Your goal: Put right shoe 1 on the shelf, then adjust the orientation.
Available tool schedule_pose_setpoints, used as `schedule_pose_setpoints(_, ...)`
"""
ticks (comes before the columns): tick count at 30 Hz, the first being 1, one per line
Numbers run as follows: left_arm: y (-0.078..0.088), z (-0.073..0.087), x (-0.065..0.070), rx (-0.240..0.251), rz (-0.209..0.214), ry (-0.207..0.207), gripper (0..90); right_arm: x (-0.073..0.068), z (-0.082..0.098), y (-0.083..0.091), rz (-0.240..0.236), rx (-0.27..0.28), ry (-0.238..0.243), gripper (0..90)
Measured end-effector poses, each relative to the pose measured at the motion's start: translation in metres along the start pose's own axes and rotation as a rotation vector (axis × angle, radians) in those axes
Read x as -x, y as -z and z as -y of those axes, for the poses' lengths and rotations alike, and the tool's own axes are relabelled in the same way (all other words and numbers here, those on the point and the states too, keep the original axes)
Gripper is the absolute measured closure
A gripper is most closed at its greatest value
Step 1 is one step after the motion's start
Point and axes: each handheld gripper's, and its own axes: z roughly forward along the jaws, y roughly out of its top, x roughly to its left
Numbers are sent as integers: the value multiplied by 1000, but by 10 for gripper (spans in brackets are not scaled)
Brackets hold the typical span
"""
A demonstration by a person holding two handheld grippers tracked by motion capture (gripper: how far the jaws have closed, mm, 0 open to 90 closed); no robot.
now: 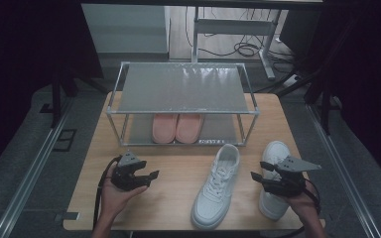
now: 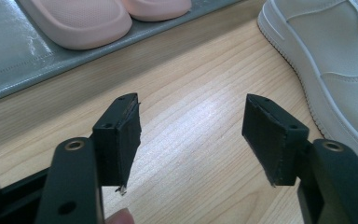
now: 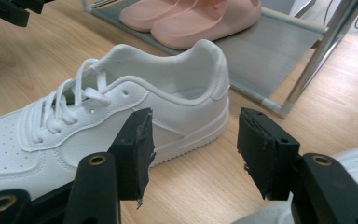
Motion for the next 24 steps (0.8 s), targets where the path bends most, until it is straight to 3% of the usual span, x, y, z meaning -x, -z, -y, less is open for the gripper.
schedule_pose_setpoints(3, 0, 0, -1, 3, 2, 4, 361, -3, -1, -1, -10, -7, 2, 477)
schedule_pose_setpoints(12, -4, -1, 2, -2, 19, 14, 354, -16, -6, 0, -83, -39, 29, 616)
schedule_pose_setpoints(16, -4, 0, 2, -6, 18, 17, 355, -27, -9, -1, -110, -72, 77, 702)
schedule_pose_setpoints(19, -6, 0, 2, -11, 19, 19, 357, -36, -10, -5, -101, -101, 126, 797)
schedule_pose_setpoints(24, -7, 1, 1, -16, 17, 27, 360, -50, -11, -10, -136, -147, 159, 880)
